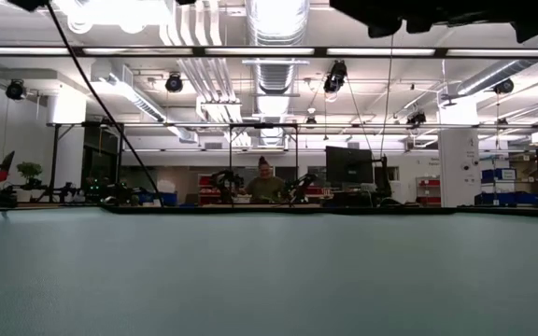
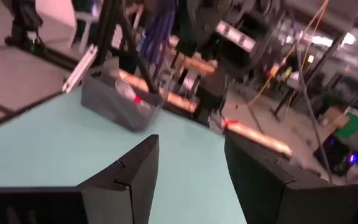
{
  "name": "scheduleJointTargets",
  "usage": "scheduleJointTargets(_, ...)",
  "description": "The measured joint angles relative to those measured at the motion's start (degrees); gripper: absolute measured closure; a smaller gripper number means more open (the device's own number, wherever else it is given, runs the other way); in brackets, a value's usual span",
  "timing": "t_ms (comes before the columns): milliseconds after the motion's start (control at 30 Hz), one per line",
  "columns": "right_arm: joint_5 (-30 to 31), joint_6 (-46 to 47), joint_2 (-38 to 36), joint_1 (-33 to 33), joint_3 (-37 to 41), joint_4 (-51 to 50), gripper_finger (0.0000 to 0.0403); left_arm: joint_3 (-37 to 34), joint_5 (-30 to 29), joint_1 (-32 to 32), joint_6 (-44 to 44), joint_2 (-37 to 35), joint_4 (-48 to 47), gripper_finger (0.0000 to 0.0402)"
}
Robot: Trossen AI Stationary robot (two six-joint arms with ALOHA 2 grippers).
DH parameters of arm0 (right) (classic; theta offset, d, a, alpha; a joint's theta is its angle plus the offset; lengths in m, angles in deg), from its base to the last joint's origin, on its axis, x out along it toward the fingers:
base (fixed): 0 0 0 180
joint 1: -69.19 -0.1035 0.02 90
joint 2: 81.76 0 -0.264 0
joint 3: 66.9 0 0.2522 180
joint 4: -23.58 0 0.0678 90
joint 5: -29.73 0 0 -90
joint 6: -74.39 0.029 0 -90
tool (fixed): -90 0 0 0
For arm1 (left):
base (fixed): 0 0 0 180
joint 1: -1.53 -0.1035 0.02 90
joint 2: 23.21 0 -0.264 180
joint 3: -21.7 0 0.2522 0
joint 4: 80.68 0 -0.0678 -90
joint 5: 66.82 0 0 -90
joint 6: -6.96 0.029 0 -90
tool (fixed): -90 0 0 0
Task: Pick and place USB-C Cables
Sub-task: Put the purple charger cable into the gray bin
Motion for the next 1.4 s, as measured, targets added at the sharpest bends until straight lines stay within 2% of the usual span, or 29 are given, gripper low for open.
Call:
scheduleJointTargets(133, -1.47, -1.3, 0.0, -0.12, 2.16, 7.24, 0.0227, 2.29, -7.69, 3.17, 3.45, -0.16, -3.65, 0.0398)
scheduleJointTargets(300, -2.61, -1.6, -0.16, -0.12, 3.15, 10.14, 0.0227, 5.83, -8.03, 4.71, 13.17, 4.2, 1.02, 0.0399)
scheduleJointTargets(433, -2.59, -1.8, -0.74, -0.12, 3.15, 10.08, 0.0227, 8.59, -8.07, 4.67, 16.13, 6.85, 4.03, 0.04)
scheduleJointTargets(533, -2.56, -1.77, -1.95, -0.12, 3.18, 10.07, 0.0227, 10.15, -7.98, 4.8, 15.51, 7.4, 3.27, 0.04)
scheduleJointTargets(700, -2.55, -1.29, -5.0, -0.12, 3.65, 8.17, 0.0227, 12.03, -7.96, 6.04, 8.18, 7.5, 2.32, 0.04)
scheduleJointTargets(833, -2.55, -0.5, -7.46, -0.12, 3.67, 6.54, 0.0227, 16.82, -12.39, 7.91, 2.45, 6.88, -4.41, 0.04)
scheduleJointTargets(900, -2.55, 0.32, -8.61, -0.14, 3.68, 5.47, 0.0227, 20.55, -18.91, 9.48, -4.82, 5.4, -15.89, 0.04)
scheduleJointTargets(967, -2.55, 0.91, -9.76, -0.12, 3.69, 4.11, 0.0227, 25.31, -26.15, 11.48, -20.09, 3.45, -36.81, 0.04)
scheduleJointTargets(1033, -2.55, 0.91, -11.2, -0.12, 3.69, 2.13, 0.0227, 31.11, -29.52, 13.76, -44.87, 1.87, -64.95, 0.04)
scheduleJointTargets(1100, -2.56, 0.86, -11.97, -0.12, 3.69, 1.47, 0.0227, 37.42, -28.66, 16.65, -70.29, 1.67, -91.7, 0.04)
scheduleJointTargets(1167, -2.55, 0.52, -12.82, -0.12, 3.69, 0.41, 0.0227, 41.83, -25.19, 19.76, -89.11, 2.81, -112.55, 0.04)
scheduleJointTargets(1233, -2.55, -0.02, -13.06, -0.12, 3.69, 0.64, 0.0227, 43.67, -18.83, 21.88, -103.05, 3.83, -125.71, 0.04)
scheduleJointTargets(1300, -2.55, -0.86, -13.06, -0.12, 3.69, 0.7, 0.0227, 44.15, -10.52, 23.1, -110.0, 4.06, -130.8, 0.04)
scheduleJointTargets(1400, -2.53, -1.88, -12.9, -0.12, 3.69, 0.7, 0.0227, 43.11, -0.02, 24.75, -111.6, 3.83, -131.17, 0.04)
